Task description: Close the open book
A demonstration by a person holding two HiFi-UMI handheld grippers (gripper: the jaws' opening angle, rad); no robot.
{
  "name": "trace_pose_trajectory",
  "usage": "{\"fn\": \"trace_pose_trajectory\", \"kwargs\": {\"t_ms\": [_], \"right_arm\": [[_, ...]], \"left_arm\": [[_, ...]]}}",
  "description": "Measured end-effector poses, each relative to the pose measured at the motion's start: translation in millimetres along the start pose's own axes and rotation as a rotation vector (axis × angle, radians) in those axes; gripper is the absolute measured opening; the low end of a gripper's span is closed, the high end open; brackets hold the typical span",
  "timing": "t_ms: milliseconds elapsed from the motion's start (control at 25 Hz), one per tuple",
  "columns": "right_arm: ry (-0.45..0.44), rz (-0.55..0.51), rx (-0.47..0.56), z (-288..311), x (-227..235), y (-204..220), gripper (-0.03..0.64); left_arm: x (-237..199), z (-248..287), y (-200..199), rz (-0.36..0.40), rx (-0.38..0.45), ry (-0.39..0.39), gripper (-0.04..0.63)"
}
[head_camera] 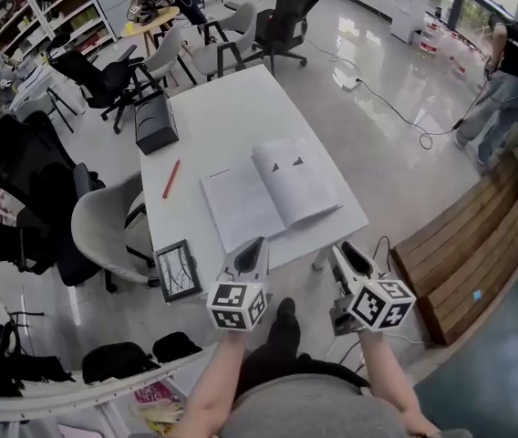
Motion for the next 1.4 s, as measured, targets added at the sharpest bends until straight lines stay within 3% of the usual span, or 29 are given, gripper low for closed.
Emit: {"fn": "trace_pose_trajectory", "kwargs": {"t_ms": [680,1400], "right_arm": [[0.035,0.164,0.011,82,22,-34,0.138],[0.071,0.358,0.001,92,52,-27,0.140]], "left_arm": [[-61,75,-32,-0.001,-0.017,0.046,0.006],[-62,111,-29,0.017,-0.100,0.079,0.006]]}}
Point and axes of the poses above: the fingertips, and each gripper's own axes: z forward along the fingers, x to its right, y out of its underside, the point moved 9 cm from there along -z, backward along the fingers, and after that the axes turned 5 degrees about -x, right-handed, at the moved point
